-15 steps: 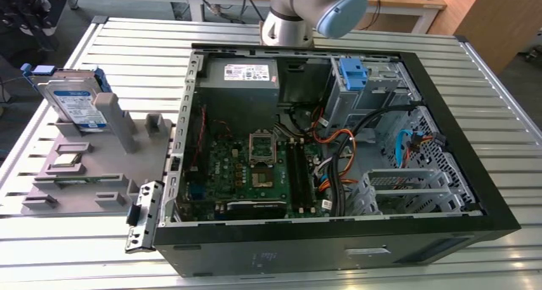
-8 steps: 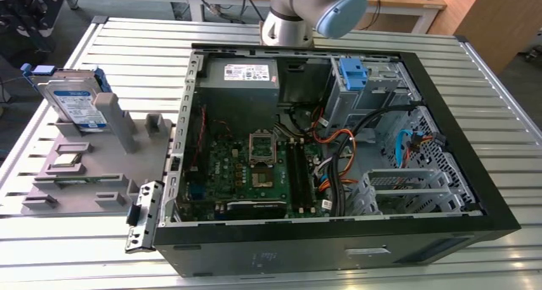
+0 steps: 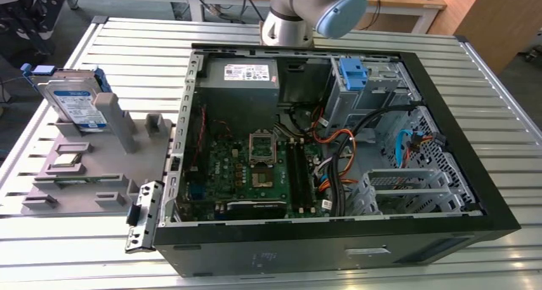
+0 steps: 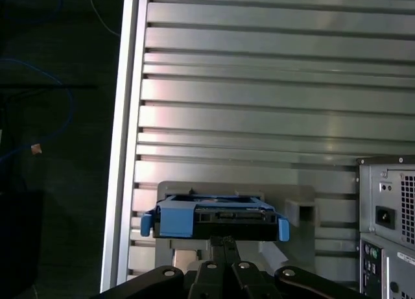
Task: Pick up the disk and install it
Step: 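Reach for the disk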
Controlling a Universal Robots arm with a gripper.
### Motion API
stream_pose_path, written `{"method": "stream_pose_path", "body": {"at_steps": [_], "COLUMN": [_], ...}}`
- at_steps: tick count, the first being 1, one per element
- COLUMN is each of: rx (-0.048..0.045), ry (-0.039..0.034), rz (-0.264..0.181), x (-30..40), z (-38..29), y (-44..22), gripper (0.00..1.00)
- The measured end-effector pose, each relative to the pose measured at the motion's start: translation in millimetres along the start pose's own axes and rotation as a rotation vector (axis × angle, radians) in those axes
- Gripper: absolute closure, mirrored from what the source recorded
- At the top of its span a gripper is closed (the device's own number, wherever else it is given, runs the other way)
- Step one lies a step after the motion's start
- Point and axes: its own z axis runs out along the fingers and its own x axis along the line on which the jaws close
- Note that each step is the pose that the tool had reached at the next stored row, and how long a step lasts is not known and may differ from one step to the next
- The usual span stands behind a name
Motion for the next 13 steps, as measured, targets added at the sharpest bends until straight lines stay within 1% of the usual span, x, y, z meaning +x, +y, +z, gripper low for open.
{"method": "stream_pose_path", "body": {"at_steps": [3, 8, 13], "rx": [-0.0001, -0.0002, 0.0043], "ry": [-0.0019, -0.0028, -0.0047], "rz": [0.022, 0.028, 0.051], "x": [0.0, 0.0, 0.0], "z": [0.7, 1.0, 4.1], "y": [-0.1, -0.1, -0.4], "gripper": [0.89, 0.89, 0.89]}}
